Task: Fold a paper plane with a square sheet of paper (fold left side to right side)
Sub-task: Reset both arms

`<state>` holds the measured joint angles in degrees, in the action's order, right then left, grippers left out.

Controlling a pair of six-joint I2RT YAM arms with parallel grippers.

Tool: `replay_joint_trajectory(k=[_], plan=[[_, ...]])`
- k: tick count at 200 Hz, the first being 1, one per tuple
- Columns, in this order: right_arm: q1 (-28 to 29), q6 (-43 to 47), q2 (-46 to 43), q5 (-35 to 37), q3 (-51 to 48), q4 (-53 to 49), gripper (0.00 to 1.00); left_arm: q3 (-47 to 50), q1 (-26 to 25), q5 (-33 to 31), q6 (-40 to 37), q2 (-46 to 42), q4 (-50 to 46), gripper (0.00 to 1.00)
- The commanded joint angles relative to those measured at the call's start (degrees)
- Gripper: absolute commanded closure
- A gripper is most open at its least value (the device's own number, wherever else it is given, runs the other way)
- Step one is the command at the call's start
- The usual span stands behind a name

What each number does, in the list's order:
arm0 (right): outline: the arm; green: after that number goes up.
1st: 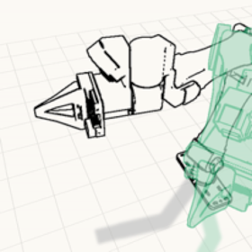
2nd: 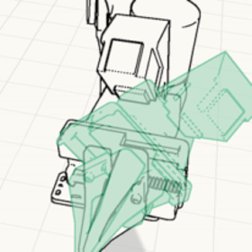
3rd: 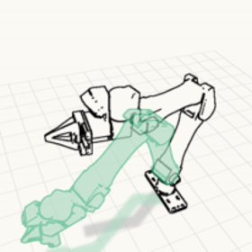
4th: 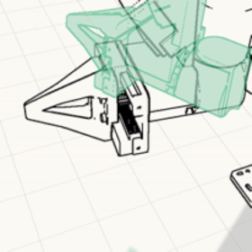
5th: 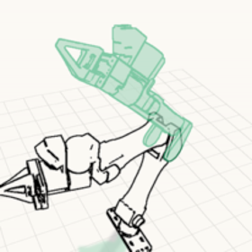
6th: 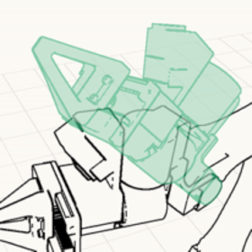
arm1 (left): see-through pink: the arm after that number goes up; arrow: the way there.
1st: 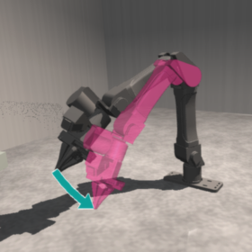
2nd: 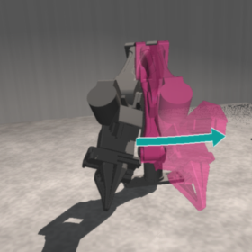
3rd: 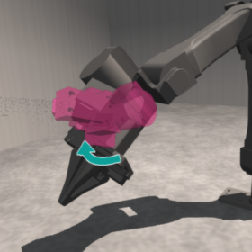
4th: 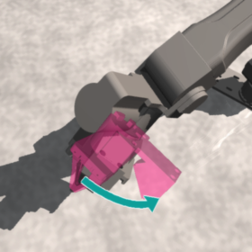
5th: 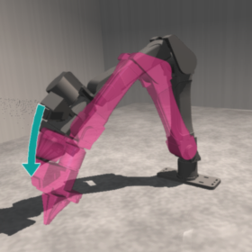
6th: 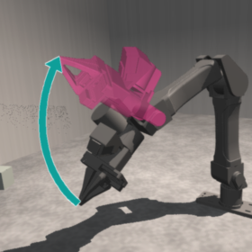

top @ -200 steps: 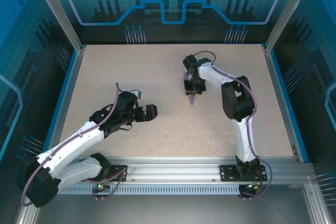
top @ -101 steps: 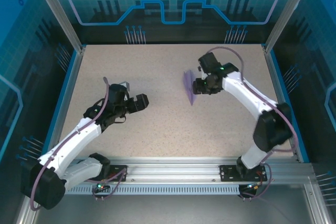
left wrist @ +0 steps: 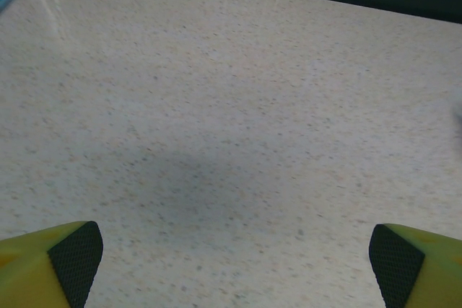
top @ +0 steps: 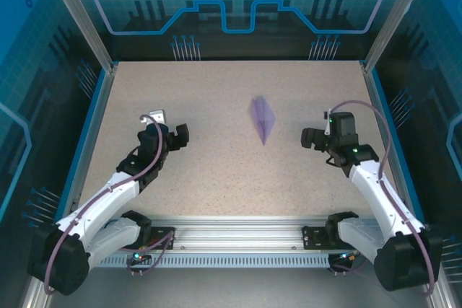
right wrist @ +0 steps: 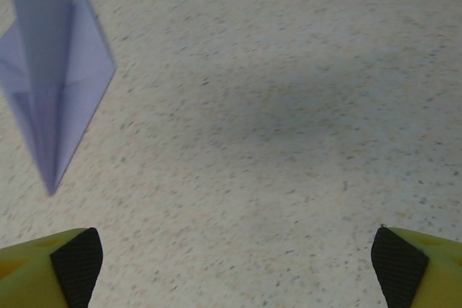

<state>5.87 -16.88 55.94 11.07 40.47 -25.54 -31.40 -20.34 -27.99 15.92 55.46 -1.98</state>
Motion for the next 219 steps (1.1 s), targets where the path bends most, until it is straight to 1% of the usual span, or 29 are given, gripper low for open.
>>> replay_joint_trajectory(k=[1,17,28,39,48,62,68,74,90,106,119,127,133,150,170,198,205,211,215,219], plan=[[-3.33,3.76,-3.09,-0.34,-4.99,11.66,0.0,1.89,1.13,-5.46,-8.19,0.9,7.75,0.01],[-5.13,6.25,-4.32,0.03,-10.4,19.84,0.0,3.22,1.85,-4.82,-11.18,2.36,10.8,0.01],[-5.84,9.27,-4.29,-1.87,-14.92,27.72,0.0,4.25,2.35,-3.79,-13.2,3.7,13.56,0.01],[-5.95,11.53,-3.27,-3.18,-19.56,35.35,0.0,6.06,2.7,-1.57,-16.04,5.0,18.46,0.01],[-5.92,12.13,-1.65,-3.28,-21.8,39.67,0.0,7.85,2.77,0.44,-18.44,5.91,23.22,0.01],[-6.28,12.69,1.52,-4.21,-23.11,44.46,0.0,9.54,3.09,2.72,-20.81,7.59,27.87,0.01],[-6.31,13.01,2.31,-4.61,-22.5,43.99,0.0,9.75,3.36,3.67,-21.37,8.38,28.86,0.01],[-6.28,13.79,2.98,-5.5,-22.65,45.88,0.0,10.12,3.61,5.07,-22.0,9.26,30.15,0.01],[-6.45,13.94,4.17,-6.48,-24.32,52.26,0.0,10.9,4.52,7.63,-21.95,11.73,33.76,0.01],[-6.81,14.19,6.12,-7.56,-24.81,56.41,0.0,11.47,5.54,9.56,-21.9,14.8,37.19,0.01],[-6.8,14.47,8.16,-8.68,-25.54,61.11,0.0,12.09,6.44,10.89,-21.53,17.77,41.93,0.01],[-6.92,14.37,9.77,-9.45,-26.17,65.09,0.0,11.65,6.7,10.6,-22.11,19.74,42.66,0.01],[-6.93,14.29,11.13,-10.08,-26.16,67.15,0.0,10.97,6.96,12.01,-22.46,20.03,41.57,0.01],[-6.68,14.96,14.43,-11.41,-24.7,69.32,0.0,11.27,7.45,14.38,-24.36,20.74,43.08,0.01],[-6.63,14.98,17.57,-11.87,-23.84,71.51,0.0,12.74,8.76,17.47,-24.78,20.31,45.63,0.01],[-5.97,15.08,25.45,-12.38,-23.6,78.61,0.0,14.24,12.98,20.44,-22.84,24.88,53.54,0.01],[-5.81,15.3,27.46,-12.38,-23.19,79.56,0.0,13.92,14.19,20.81,-21.43,25.11,52.95,0.01],[-5.65,15.38,29.2,-12.0,-22.79,80.92,0.0,13.95,15.64,22.69,-20.39,25.32,53.01,0.01],[-5.64,15.41,29.38,-11.94,-21.83,79.88,0.0,14.16,16.23,23.61,-20.01,25.77,53.82,0.01],[-5.56,15.4,28.8,-11.83,-20.85,76.27,0.0,14.37,16.57,23.7,-19.53,26.53,54.78,0.01]])
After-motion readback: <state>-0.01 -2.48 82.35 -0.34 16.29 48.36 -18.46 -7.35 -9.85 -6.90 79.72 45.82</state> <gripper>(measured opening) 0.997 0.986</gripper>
